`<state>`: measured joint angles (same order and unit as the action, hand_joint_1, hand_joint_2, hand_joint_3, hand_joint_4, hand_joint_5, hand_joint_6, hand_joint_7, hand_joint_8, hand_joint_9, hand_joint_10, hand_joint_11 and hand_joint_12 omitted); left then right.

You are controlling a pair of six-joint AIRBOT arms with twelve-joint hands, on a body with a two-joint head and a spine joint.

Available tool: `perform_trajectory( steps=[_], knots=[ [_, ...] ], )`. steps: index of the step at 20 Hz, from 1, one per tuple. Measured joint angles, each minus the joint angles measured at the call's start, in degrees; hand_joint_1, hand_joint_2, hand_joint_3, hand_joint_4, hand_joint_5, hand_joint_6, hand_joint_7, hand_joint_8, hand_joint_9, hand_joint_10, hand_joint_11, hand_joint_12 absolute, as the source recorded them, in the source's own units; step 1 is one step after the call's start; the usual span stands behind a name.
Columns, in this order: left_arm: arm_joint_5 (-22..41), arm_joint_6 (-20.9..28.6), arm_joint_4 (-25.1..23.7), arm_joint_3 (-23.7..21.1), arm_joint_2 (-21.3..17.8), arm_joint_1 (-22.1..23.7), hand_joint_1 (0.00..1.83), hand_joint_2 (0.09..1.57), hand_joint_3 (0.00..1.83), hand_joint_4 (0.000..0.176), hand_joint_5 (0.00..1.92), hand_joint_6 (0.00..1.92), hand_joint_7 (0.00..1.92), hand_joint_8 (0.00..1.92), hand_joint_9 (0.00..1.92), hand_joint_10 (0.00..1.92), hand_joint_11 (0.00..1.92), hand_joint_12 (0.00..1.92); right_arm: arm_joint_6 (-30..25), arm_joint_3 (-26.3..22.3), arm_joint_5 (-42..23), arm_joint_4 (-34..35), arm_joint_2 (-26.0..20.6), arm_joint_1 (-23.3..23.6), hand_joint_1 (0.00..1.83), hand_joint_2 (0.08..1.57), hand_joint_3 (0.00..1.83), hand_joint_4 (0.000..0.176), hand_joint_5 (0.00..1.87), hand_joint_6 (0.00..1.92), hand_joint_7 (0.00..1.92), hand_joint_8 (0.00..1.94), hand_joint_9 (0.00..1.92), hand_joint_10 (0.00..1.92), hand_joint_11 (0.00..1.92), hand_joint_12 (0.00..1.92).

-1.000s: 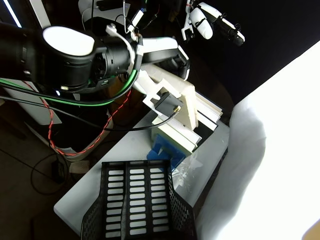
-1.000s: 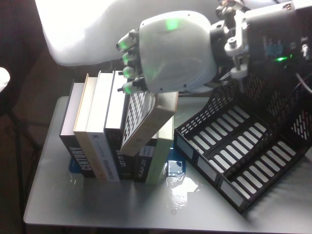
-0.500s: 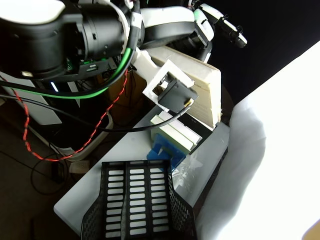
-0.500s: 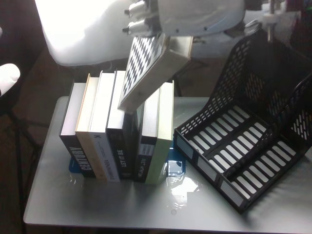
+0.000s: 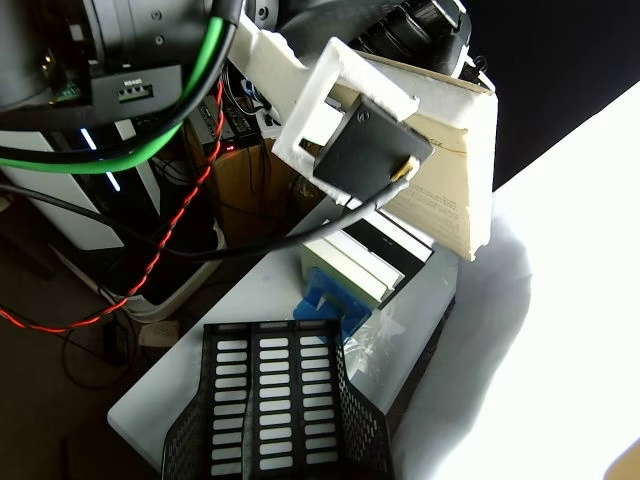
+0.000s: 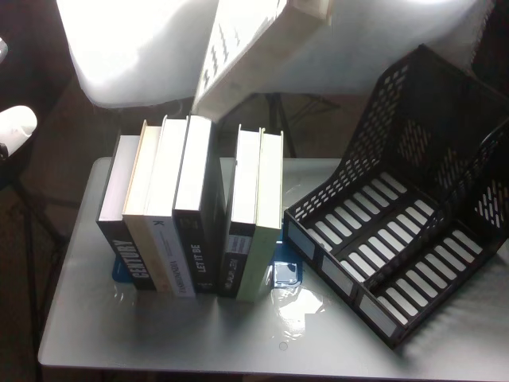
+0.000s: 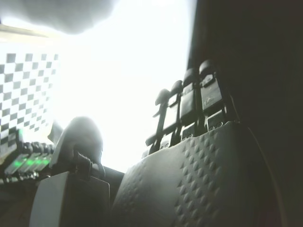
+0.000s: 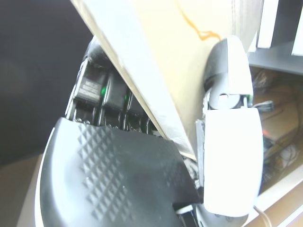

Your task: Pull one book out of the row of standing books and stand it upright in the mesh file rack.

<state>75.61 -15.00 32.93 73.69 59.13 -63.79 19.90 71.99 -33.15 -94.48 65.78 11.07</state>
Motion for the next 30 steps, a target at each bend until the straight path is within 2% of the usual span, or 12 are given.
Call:
perform_trajectory(
  steps=[1,2,4,6,7,13,16,19,20,22,23,30],
  knots=[
    [-0.2,0.0,0.0,0.0,0.0,0.1,0.3,1.42,0.0,0.0,0.05,0.0,0.0,0.0,0.0,0.0,0.0,0.0,0.2,0.0,0.2,0.6,-0.3,1.0,1.13,1.3,0.0,0.0,0.69,1.33,0.66,1.67,0.62,1.89,0.58,1.92],
    [-0.2,0.0,-0.1,0.0,0.0,0.2,0.27,1.42,0.0,0.0,0.03,0.0,0.0,0.0,0.0,0.0,0.0,0.0,0.3,-0.2,0.2,0.2,-0.7,1.7,1.05,1.29,0.0,0.0,0.68,1.44,0.93,1.88,1.04,1.91,1.02,1.92],
    [-0.2,0.0,-0.5,0.0,0.0,0.2,0.26,1.41,0.0,0.0,0.03,0.0,0.0,0.0,0.0,0.0,0.0,0.0,0.1,-0.4,0.5,-1.8,-1.5,1.9,1.13,1.3,0.02,0.0,0.64,1.36,0.72,1.79,0.81,1.92,0.84,1.92],
    [-0.3,0.0,-0.5,0.0,0.1,0.2,0.26,1.41,0.0,0.0,0.03,0.0,0.0,0.0,0.0,0.0,0.0,0.0,0.1,-0.4,1.5,-2.6,-2.5,1.9,1.11,1.33,0.01,0.0,0.72,1.44,0.48,1.72,0.2,1.83,0.08,1.92],
    [-0.5,0.0,-0.8,0.0,0.1,0.6,0.28,1.4,0.0,0.0,0.05,0.01,0.0,0.0,0.0,0.0,0.0,0.0,0.1,-0.8,1.9,-2.7,-3.4,2.1,1.12,1.3,0.0,0.0,0.74,1.33,0.6,1.66,0.39,1.76,0.15,1.92],
    [-1.3,0.0,-1.4,0.2,0.4,0.9,0.28,1.38,0.0,0.0,0.08,0.01,0.0,0.0,0.0,0.0,0.0,0.0,0.1,-2.6,2.2,-3.3,-7.2,3.3,1.18,1.25,0.0,0.0,0.8,1.16,0.7,1.62,0.55,1.83,0.44,1.92],
    [-1.5,0.0,-1.3,0.2,0.4,0.9,0.16,1.36,0.0,0.0,0.03,0.0,0.0,0.0,0.0,0.0,0.0,0.0,0.1,-2.9,2.6,-4.2,-8.6,3.3,1.18,1.26,0.0,0.0,0.86,1.18,0.59,1.65,0.32,1.83,0.15,1.92],
    [-1.5,0.0,-1.4,0.2,0.4,0.9,0.17,1.34,0.0,0.01,0.03,0.0,0.0,0.0,0.0,0.0,0.0,0.0,0.1,-3.5,3.3,-4.3,-9.8,3.3,1.19,1.25,0.0,0.0,0.84,1.12,0.65,1.67,0.39,1.9,0.24,1.92],
    [-1.5,0.0,-1.6,0.2,0.4,0.9,0.17,1.34,0.0,0.01,0.03,0.0,0.0,0.0,0.0,0.0,0.0,0.0,0.1,-4.2,3.7,-4.5,-10.7,3.3,1.19,1.23,0.0,0.0,0.88,1.28,0.67,1.4,0.28,1.55,0.01,1.92],
    [-1.6,0.0,-1.4,0.1,0.4,0.9,0.14,1.34,0.0,0.029,0.02,0.0,0.0,0.0,0.0,0.0,0.0,0.0,0.1,-5.5,3.9,-5.7,-12.2,3.4,1.19,1.23,0.0,0.0,0.88,1.27,0.65,1.43,0.36,1.59,0.0,1.92],
    [-1.6,0.0,-1.4,0.1,0.4,0.9,0.15,1.34,0.0,0.029,0.01,0.0,0.0,0.0,0.0,0.0,0.0,0.0,0.1,-5.9,3.9,-6.9,-12.8,3.6,1.19,1.23,0.0,0.0,0.85,1.16,0.71,1.53,0.51,1.76,0.26,1.92],
    [-1.7,0.0,-1.4,-0.1,0.4,1.1,0.15,1.33,0.0,0.047,0.01,0.0,0.0,0.0,0.0,0.0,0.0,0.0,0.1,-6.9,5.4,-12.2,-15.9,3.8,1.34,1.24,0.0,0.0,0.64,1.41,0.78,1.34,0.74,1.52,0.55,1.81]
  ],
)
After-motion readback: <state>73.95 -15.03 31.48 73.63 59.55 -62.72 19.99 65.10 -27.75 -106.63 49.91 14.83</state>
